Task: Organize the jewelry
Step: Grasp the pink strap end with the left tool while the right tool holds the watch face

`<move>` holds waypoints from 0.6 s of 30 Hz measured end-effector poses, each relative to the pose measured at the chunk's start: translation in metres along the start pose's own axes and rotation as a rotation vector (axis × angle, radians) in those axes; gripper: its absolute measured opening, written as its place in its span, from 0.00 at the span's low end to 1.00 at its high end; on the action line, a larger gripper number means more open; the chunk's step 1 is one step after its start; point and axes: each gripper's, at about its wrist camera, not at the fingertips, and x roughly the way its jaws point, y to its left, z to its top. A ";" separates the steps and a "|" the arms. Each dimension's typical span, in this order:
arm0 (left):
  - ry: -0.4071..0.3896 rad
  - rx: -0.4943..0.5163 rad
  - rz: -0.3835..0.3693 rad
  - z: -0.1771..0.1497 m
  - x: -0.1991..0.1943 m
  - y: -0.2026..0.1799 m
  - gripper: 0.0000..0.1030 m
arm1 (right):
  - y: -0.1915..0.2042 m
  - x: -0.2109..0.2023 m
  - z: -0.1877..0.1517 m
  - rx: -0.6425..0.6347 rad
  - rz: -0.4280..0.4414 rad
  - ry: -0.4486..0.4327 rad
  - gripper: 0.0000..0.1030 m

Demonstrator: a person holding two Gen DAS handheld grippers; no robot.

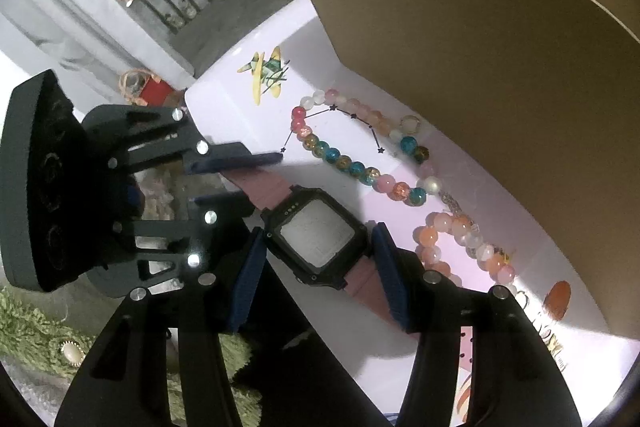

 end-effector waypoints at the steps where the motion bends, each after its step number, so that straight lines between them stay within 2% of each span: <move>1: 0.001 -0.011 -0.011 0.001 -0.001 0.001 0.11 | 0.000 -0.001 -0.002 0.021 0.001 -0.011 0.53; 3: 0.010 -0.042 -0.050 0.001 -0.001 0.006 0.10 | -0.002 -0.006 -0.005 0.057 0.010 -0.029 0.53; 7: 0.018 -0.066 -0.073 0.000 0.001 0.013 0.10 | -0.003 -0.021 -0.019 0.123 -0.003 -0.107 0.53; 12: 0.022 -0.081 -0.102 0.000 0.002 0.015 0.10 | 0.006 -0.031 -0.040 0.122 -0.170 -0.142 0.53; 18: 0.018 -0.069 -0.115 0.000 0.006 0.022 0.10 | 0.027 -0.025 -0.049 0.011 -0.410 -0.141 0.52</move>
